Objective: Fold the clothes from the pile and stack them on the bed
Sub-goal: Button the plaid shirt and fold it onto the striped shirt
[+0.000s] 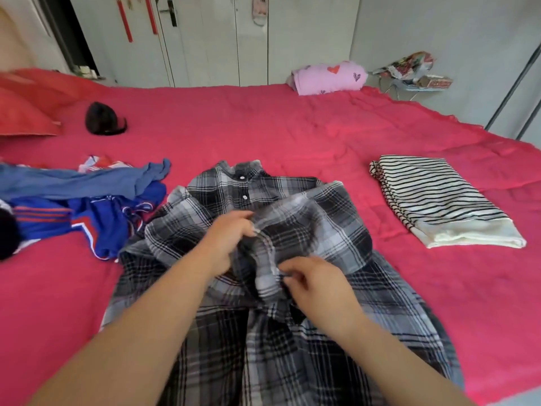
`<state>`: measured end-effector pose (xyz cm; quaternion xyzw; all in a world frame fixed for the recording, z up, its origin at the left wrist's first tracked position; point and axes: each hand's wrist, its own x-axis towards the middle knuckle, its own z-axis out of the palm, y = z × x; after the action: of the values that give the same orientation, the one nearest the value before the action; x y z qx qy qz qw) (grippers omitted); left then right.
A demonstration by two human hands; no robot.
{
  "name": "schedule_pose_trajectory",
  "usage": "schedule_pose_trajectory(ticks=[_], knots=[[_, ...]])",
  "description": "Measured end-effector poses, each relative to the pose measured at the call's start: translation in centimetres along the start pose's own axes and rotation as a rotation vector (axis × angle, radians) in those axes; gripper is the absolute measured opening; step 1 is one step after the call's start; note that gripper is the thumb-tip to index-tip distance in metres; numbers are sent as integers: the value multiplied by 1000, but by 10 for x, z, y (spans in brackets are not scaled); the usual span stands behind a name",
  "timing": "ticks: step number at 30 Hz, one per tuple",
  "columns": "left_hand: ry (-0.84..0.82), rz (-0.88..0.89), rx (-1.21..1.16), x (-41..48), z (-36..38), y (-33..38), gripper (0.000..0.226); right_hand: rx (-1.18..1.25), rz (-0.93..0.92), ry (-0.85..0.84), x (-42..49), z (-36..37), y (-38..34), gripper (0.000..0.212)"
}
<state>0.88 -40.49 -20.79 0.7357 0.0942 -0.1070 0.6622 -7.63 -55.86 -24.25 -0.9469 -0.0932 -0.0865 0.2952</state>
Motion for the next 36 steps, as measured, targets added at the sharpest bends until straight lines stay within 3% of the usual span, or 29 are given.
schedule_pose_trajectory(ticks=[2,7,10,13,18,20,22,24,26,29,31,34,36], knots=[[41,-45,-92,5,-32,0,46,49,-90,1,4,3,-16,24],[211,-174,366,3,-80,-35,51,6,-10,-82,10,17,-13,27],[240,-29,398,4,-79,-51,52,-80,31,-37,10,19,5,28],[370,145,398,7,-84,-46,44,-160,88,27,12,13,22,30],[551,307,708,6,-96,-57,44,-295,217,59,23,6,48,48],[462,517,900,-4,-82,-61,48,-342,248,63,31,5,58,57],[217,593,1147,-10,-66,-67,56,-383,250,32,42,5,67,65],[17,411,1353,-7,-61,-79,61,-457,264,-56,50,5,79,67],[-74,190,1428,1,-69,-90,67,-528,311,-183,54,3,93,59],[-123,74,1413,6,-78,-93,72,-534,462,-299,55,-2,104,56],[-109,105,1406,5,-77,-87,75,-585,475,-255,56,-5,101,51],[24,267,1374,4,-75,-76,74,-548,286,-30,64,-6,89,47],[42,312,1367,5,-77,-77,71,-436,122,1,68,-2,82,49]])
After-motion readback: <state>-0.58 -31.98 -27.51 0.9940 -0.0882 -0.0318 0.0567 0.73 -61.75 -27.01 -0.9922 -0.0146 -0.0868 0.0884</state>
